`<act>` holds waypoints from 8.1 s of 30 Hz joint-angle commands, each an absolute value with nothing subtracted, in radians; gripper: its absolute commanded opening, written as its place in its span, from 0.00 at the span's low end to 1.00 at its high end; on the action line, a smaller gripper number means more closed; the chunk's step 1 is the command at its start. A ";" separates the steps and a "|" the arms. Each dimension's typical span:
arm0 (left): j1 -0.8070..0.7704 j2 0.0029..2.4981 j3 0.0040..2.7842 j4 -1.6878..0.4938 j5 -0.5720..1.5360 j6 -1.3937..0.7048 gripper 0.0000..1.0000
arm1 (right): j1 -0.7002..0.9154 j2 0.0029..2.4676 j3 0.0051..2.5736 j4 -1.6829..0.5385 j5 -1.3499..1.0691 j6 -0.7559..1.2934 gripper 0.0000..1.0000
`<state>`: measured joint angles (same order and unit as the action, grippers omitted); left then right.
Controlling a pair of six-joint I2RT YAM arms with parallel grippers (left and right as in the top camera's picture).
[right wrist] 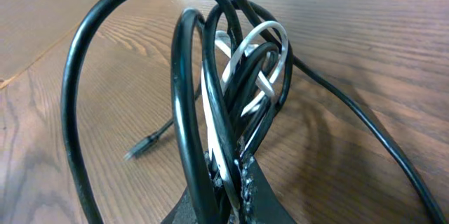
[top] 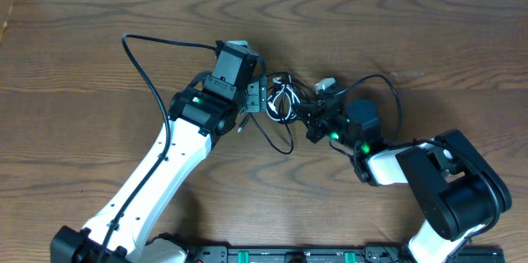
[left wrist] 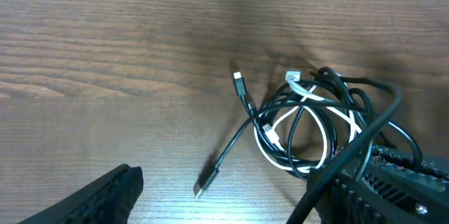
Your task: Untangle cables
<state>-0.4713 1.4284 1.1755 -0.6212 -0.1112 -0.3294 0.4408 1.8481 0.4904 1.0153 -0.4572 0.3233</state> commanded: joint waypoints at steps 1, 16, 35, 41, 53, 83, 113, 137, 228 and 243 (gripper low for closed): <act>-0.467 1.423 1.196 -0.628 -0.125 -0.306 0.79 | 0.427 1.855 0.496 1.058 -0.543 0.330 0.01; -0.467 1.423 1.196 -0.653 0.092 -0.088 0.80 | 0.080 1.855 0.496 1.355 -1.186 0.730 0.01; -0.476 1.421 1.196 -0.561 0.539 0.321 0.87 | -0.035 1.855 0.496 1.384 -1.507 0.838 0.01; -0.511 1.422 1.196 -0.472 0.539 0.393 0.97 | -0.003 1.855 0.496 1.385 -1.503 0.838 0.01; -0.562 1.422 1.196 -0.479 0.433 0.433 0.97 | 0.009 1.855 0.496 1.576 -1.532 1.002 0.01; -0.562 1.425 1.196 -0.516 0.093 -0.129 0.78 | 0.025 1.855 0.570 1.108 -0.911 0.942 0.01; -0.563 1.423 1.196 -0.583 0.697 0.254 1.00 | 0.047 1.473 1.224 -0.628 -0.599 0.446 0.01; -0.706 1.427 1.196 -0.281 0.144 0.321 1.00 | 0.068 1.474 1.224 -0.505 -1.084 0.643 0.01; -0.628 1.205 1.196 -0.434 -0.281 0.002 0.08 | 0.080 1.475 1.187 -1.026 -0.487 -0.084 0.78; -0.628 1.205 1.196 -0.541 0.347 0.315 0.08 | 0.080 1.475 1.187 -0.756 -0.726 -0.205 0.78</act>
